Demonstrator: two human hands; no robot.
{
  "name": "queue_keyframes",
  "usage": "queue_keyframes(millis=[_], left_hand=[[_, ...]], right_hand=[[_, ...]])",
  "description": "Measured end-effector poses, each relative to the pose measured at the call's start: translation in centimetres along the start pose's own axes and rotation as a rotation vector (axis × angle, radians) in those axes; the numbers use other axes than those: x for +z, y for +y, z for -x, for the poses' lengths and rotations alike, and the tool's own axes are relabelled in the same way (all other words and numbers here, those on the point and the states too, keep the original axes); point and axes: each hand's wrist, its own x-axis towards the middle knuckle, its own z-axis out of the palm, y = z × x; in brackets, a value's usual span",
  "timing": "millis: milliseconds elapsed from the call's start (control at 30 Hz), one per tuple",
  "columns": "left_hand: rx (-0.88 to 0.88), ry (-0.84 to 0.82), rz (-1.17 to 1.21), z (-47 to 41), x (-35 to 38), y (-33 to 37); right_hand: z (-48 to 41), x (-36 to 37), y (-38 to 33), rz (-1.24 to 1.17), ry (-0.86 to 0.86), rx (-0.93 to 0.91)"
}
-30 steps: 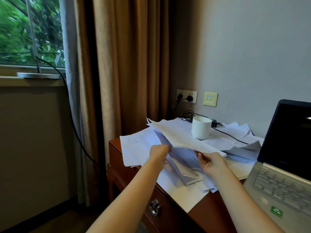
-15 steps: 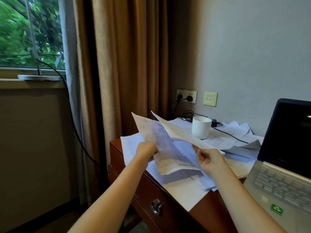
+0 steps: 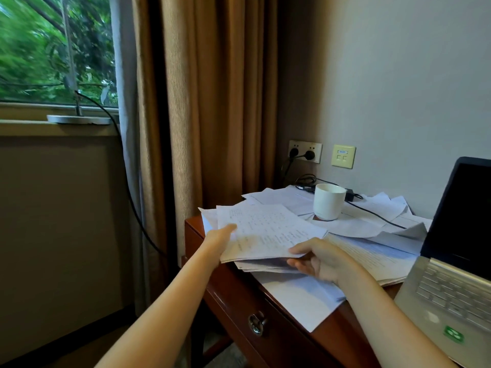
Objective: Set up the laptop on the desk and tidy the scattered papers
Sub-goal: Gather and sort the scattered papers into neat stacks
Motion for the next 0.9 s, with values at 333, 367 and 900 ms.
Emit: queue_keyframes(millis=[333, 367, 900], left_hand=[[0.062, 0.041, -0.229, 0.4, -0.8, 1.4], [0.056, 0.055, -0.237, 0.5, -1.0, 1.9], [0.084, 0.031, 0.307, 1.4, -4.3, 0.5]], right_hand=[[1.4, -0.6, -0.8, 0.459, -0.137, 0.062], [1.6, -0.6, -0.9, 0.503, -0.189, 0.059], [0.1, 3.3, 0.8, 0.143, -0.234, -0.062]])
